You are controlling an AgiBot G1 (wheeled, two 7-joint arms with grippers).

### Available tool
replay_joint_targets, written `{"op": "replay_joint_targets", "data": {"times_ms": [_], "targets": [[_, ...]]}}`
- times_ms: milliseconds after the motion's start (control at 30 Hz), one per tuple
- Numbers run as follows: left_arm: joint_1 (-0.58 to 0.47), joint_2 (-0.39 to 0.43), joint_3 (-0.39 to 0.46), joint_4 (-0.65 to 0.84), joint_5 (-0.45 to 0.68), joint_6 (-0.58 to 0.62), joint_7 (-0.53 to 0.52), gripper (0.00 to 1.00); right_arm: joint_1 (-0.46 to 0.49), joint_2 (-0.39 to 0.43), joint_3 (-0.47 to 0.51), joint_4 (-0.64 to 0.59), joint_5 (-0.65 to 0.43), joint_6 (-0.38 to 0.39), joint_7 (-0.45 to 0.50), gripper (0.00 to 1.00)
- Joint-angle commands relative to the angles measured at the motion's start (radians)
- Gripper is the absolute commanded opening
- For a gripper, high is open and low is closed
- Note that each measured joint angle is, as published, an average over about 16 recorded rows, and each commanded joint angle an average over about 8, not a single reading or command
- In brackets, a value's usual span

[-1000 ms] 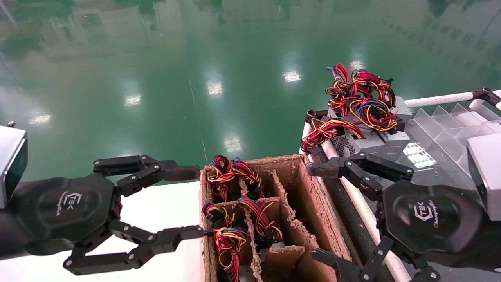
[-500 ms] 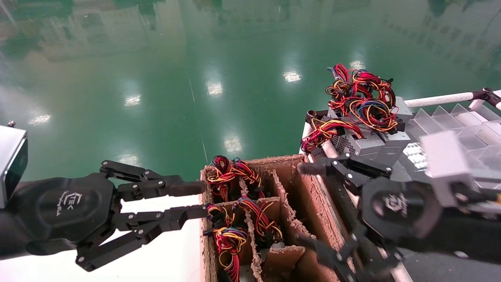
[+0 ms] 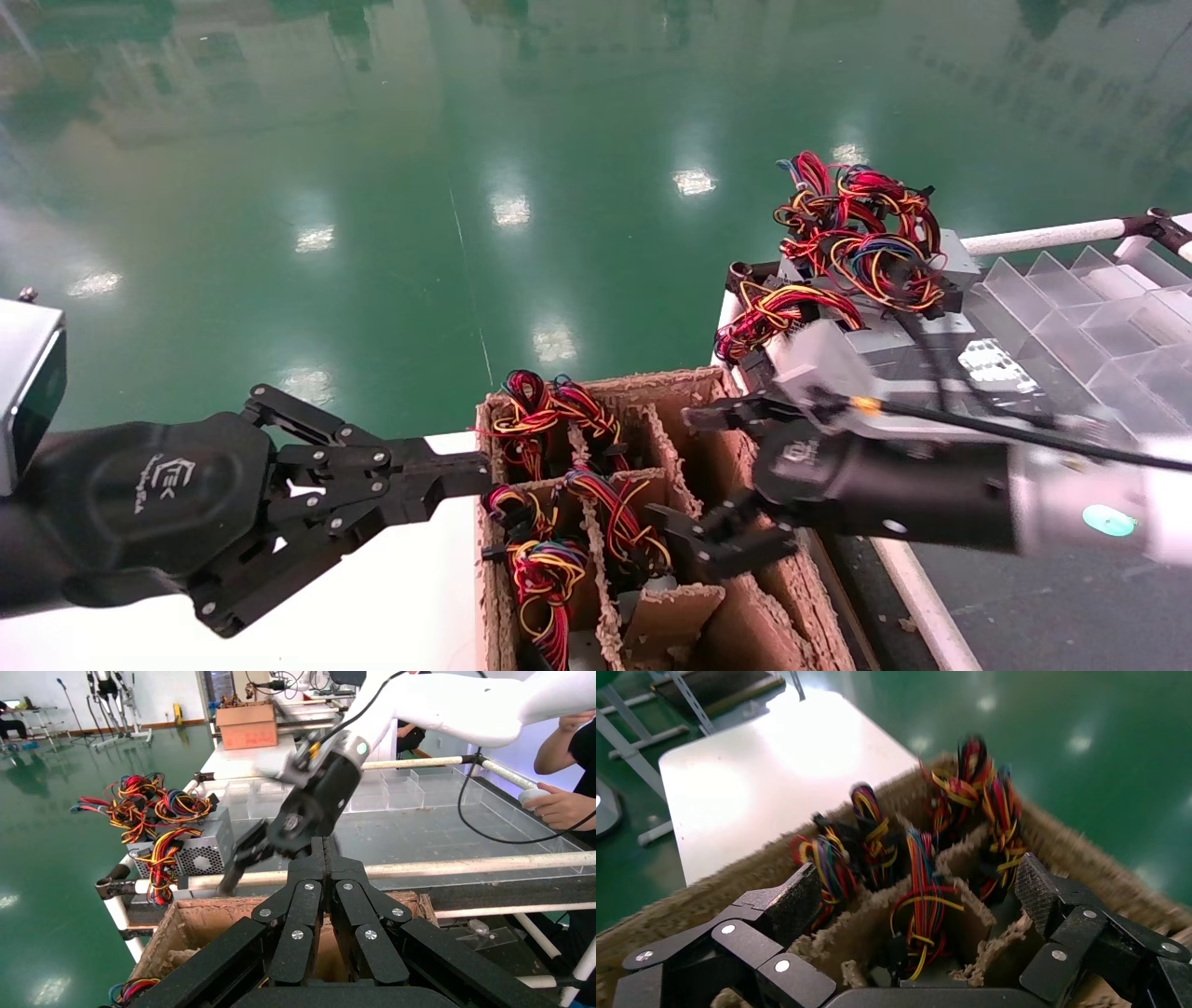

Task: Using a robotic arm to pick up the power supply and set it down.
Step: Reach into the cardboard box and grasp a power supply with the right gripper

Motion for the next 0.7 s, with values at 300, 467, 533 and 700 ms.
{"op": "replay_joint_targets", "data": {"times_ms": [300,467,533,700], "targets": [[0.0,0.0,0.0,0.0,0.0,0.0,0.0,0.91,0.099,-0.139,-0.095,-0.157,-0.129,-0.008,0.042,1.0],[0.0,0.0,0.0,0.0,0.0,0.0,0.0,1.0,0.11,-0.171,-0.11,-0.175,-0.139,-0.019,0.032,0.86],[0.0,0.0,0.0,0.0,0.0,0.0,0.0,1.0,0.112,-0.182,-0.115,-0.181,-0.141,-0.023,0.027,0.62],[0.0,0.0,0.0,0.0,0.0,0.0,0.0,1.0,0.114,-0.204,-0.127,-0.199,-0.148,-0.033,0.016,0.06]]}}
